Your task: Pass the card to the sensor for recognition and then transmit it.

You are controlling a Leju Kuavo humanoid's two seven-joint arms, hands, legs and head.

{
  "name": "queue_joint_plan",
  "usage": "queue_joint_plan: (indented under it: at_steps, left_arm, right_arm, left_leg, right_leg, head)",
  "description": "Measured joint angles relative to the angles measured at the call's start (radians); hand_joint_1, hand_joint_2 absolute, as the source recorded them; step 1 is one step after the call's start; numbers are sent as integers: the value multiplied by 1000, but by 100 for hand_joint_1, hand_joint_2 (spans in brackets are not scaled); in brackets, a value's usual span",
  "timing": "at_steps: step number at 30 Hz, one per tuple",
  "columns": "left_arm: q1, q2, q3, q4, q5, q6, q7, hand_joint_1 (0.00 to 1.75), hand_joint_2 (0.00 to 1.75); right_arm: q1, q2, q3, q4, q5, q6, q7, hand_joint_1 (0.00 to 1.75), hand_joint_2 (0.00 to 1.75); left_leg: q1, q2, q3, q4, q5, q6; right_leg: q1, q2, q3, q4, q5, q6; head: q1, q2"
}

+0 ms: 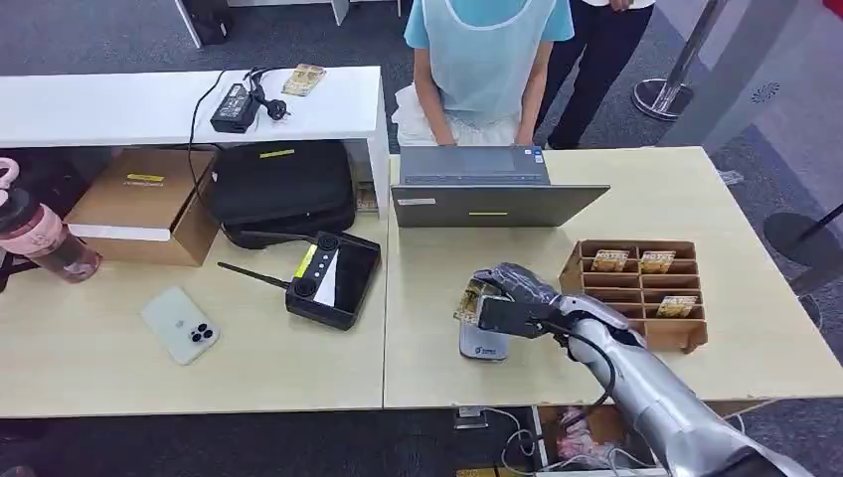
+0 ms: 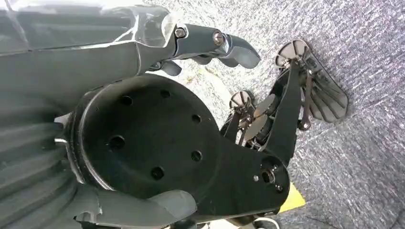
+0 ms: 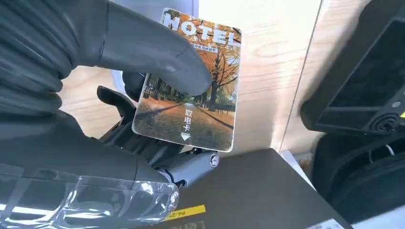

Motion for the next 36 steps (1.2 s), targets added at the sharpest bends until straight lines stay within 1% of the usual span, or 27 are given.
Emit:
queue_joint_plan:
  at_steps: [5, 7, 9, 12, 15, 21, 26, 29, 33, 36]
  left_arm:
    - [-2, -5, 0, 0, 17, 18, -10, 0, 175]
    - [-3, -7, 2, 0, 26, 29, -16, 0, 175]
    - [-4, -9, 3, 0, 31, 39, -18, 0, 175]
    - [-4, -11, 3, 0, 34, 41, -22, 0, 175]
    - [-5, -11, 3, 0, 35, 39, -31, 0, 175]
    - [-7, -12, 3, 0, 27, 34, -32, 0, 175]
    - [-8, -11, 3, 0, 17, 22, -32, 0, 175]
    - [-10, -10, 2, 0, 9, 11, -32, 0, 175]
    - [-10, -8, 0, 0, -10, -1, -27, 0, 175]
    - [-10, -5, -8, 0, -25, -7, -17, 0, 175]
  right_arm:
    - [52, -28, -69, -149, 15, -13, 7, 175, 175]
    - [53, -36, -111, -224, 10, 9, 7, 175, 175]
    - [36, -36, -150, -274, 1, 41, 8, 175, 175]
    - [3, -36, -200, -343, -11, 63, 13, 175, 175]
    - [-34, -35, -241, -396, -17, 56, 34, 175, 175]
    - [-93, -25, -304, -463, 10, 5, 71, 175, 175]
    - [-168, -9, -321, -451, 79, -36, 96, 175, 175]
    - [-250, 23, -319, -376, 153, -93, 123, 175, 175]
    - [-341, 71, -314, -261, 305, -203, 181, 175, 175]
    - [-398, 100, -310, -170, 372, -237, 210, 175, 175]
  left_leg:
    - [0, 0, 0, 0, 0, 0]
    - [0, 1, -1, 0, 0, 0]
    - [0, 1, 0, 0, 0, 0]
    - [0, 1, -1, 0, 0, 0]
    - [0, 0, -1, 0, 0, 0]
    - [0, 0, -1, 0, 0, 0]
    - [0, 0, -2, 0, 0, 0]
    - [0, 1, -1, 0, 1, 0]
    - [0, 0, -1, 0, 1, -1]
    - [0, 0, -1, 0, 1, -1]
  right_leg:
    - [0, 0, 0, 0, 0, 0]
    - [0, 0, -1, 0, 0, 0]
    - [0, 1, -1, 0, 0, 0]
    - [0, 1, -1, 1, 0, 0]
    - [0, 1, -1, 1, 1, -1]
    - [0, 0, -1, 1, 1, -1]
    - [0, 0, -1, 1, 1, -1]
    - [0, 1, -1, 1, 1, -1]
    - [0, 0, -1, 2, 1, -1]
    - [0, 0, -1, 2, 1, -1]
  head:
    - [0, 0]
    - [0, 0]
    - [0, 0]
    - [0, 0]
    - [0, 0]
    - [0, 0]
    - [0, 0]
    - [0, 0]
    - [0, 0]
    - [0, 0]
